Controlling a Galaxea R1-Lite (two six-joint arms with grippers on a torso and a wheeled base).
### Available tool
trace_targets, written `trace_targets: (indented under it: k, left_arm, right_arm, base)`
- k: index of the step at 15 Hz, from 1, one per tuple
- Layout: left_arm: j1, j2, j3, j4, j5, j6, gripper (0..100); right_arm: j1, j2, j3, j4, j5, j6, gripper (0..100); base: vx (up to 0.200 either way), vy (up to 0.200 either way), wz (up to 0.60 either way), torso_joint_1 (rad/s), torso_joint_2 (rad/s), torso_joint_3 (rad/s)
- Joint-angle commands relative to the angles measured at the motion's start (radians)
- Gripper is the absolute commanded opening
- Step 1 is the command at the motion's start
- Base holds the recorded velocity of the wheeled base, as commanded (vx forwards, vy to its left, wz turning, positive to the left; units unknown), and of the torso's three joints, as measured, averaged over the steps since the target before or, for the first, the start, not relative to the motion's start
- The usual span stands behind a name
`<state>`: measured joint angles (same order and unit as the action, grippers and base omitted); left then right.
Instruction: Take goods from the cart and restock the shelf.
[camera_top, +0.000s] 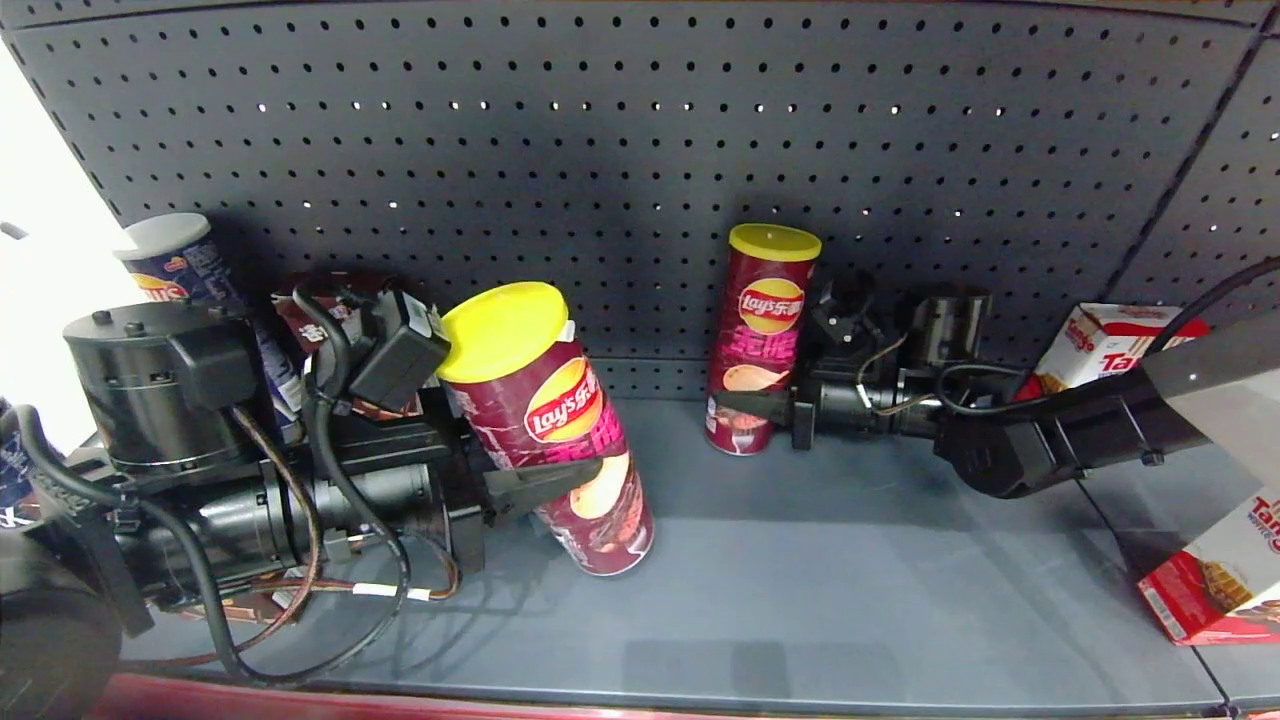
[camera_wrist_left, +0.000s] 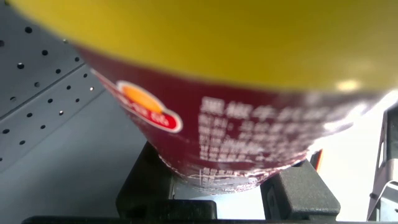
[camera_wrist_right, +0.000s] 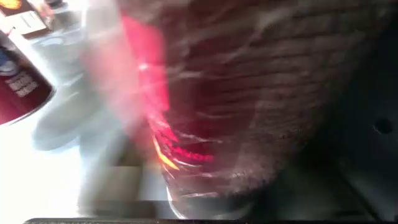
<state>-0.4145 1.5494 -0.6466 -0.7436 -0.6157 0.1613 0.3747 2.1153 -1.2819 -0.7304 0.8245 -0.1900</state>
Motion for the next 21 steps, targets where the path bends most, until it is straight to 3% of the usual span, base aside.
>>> trace_targets:
  k: [1,11,21]
  left_arm:
    - [0.0,0.003,-0.001,0.0,0.001,0.0,0]
    - [0.002,0.001,-0.005,-0.002,0.001,0.0,0]
    - [0.003,0.005,-0.002,0.001,0.004,0.0,0]
  right_arm:
    - [0.006,-0.008,0.001,0.0,0.005,0.0,0]
    - [0.055,-0.21,0.154,0.002,0.004,0.003,0]
    - [0.11,-0.443,0.526,-0.121,0.001,-0.005,0]
  base:
    - [0.0,0.0,0.0,0.0,0.0,0.0]
    - [0.0,0.0,0.0,0.0,0.0,0.0]
    - [0.0,0.0,0.0,0.0,0.0,0.0]
